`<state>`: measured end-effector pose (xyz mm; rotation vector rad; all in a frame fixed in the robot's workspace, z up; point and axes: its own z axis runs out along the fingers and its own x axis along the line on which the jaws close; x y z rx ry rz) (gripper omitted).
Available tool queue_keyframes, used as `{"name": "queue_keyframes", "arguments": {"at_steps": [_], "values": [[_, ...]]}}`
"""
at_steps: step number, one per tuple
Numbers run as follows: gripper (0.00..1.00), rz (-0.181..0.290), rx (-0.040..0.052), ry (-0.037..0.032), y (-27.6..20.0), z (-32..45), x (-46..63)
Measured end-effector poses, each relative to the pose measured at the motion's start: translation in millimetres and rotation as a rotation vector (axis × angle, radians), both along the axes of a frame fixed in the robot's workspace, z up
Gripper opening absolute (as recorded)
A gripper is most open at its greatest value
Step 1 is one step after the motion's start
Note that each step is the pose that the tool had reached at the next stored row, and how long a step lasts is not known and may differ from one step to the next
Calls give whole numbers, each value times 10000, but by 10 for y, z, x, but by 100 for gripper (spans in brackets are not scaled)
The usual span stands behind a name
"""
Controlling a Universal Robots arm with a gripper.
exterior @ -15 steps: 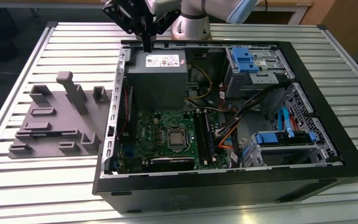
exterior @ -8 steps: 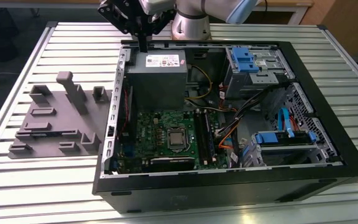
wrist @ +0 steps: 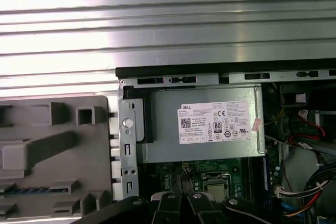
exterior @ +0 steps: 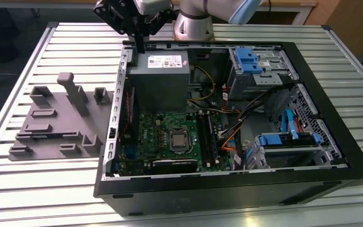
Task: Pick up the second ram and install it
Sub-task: 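Reach for the second ram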
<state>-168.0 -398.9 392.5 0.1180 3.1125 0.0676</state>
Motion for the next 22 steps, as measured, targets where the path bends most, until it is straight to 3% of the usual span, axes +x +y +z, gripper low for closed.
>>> {"name": "queue_keyframes", "arguments": {"at_steps": [22], "values": [[11,0,0,-1,0,-9,-229]]}}
